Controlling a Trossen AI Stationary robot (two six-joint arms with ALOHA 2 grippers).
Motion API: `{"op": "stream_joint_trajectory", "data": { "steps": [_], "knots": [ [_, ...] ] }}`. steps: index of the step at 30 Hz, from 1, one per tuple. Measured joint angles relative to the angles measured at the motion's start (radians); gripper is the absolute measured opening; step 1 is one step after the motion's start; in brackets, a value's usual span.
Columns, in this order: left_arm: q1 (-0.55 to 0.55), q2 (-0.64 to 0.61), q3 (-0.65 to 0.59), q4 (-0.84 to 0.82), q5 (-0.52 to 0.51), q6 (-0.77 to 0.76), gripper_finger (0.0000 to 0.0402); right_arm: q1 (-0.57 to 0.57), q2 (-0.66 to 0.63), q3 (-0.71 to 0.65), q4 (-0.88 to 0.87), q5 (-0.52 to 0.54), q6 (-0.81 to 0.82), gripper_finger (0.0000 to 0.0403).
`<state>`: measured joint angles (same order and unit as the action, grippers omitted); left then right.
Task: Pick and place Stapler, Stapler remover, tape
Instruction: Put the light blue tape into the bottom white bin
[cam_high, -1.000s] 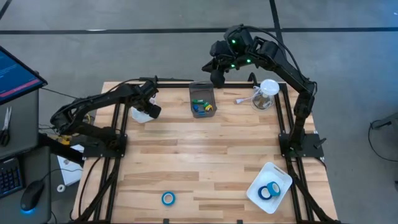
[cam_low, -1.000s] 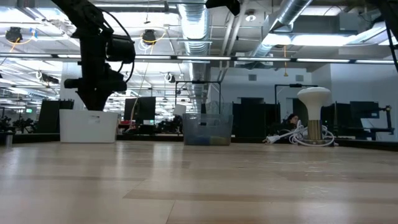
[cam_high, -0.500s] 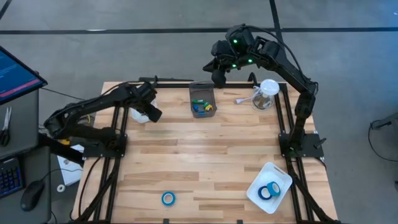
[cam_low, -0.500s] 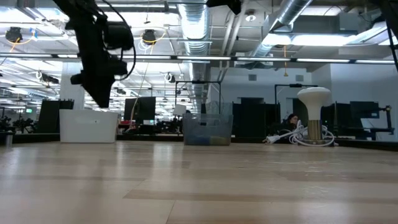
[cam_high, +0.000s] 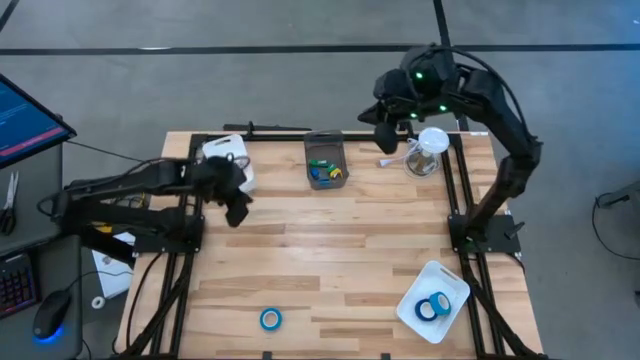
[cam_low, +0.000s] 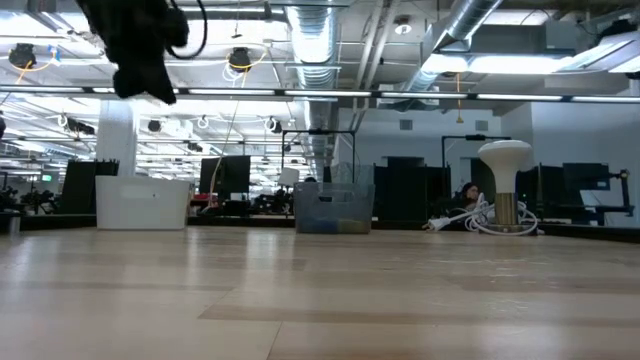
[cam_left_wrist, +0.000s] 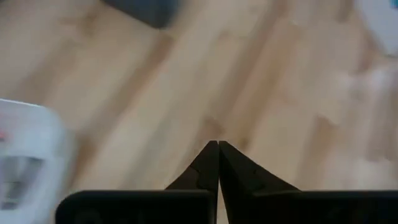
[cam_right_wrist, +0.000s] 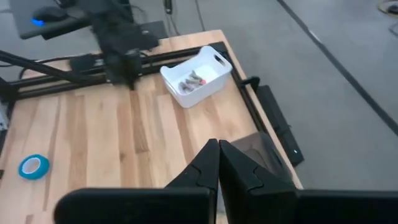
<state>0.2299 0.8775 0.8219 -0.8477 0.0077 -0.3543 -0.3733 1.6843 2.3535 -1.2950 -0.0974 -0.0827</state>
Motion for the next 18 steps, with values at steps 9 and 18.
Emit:
{"op": "stream_joint_trajectory", "data": {
  "steps": [9,18],
  "knots": [
    [-0.424,0.061,0.046,0.018,-0.188,-0.251,0.0001,0.054,-0.056,0.000,-0.025,0.103,0.032,0.0001],
    [-0.675,0.314,0.163,0.022,-0.274,-0.257,0.0001,0.136,-0.056,0.001,-0.110,0.169,0.127,0.0000]
  ]
}}
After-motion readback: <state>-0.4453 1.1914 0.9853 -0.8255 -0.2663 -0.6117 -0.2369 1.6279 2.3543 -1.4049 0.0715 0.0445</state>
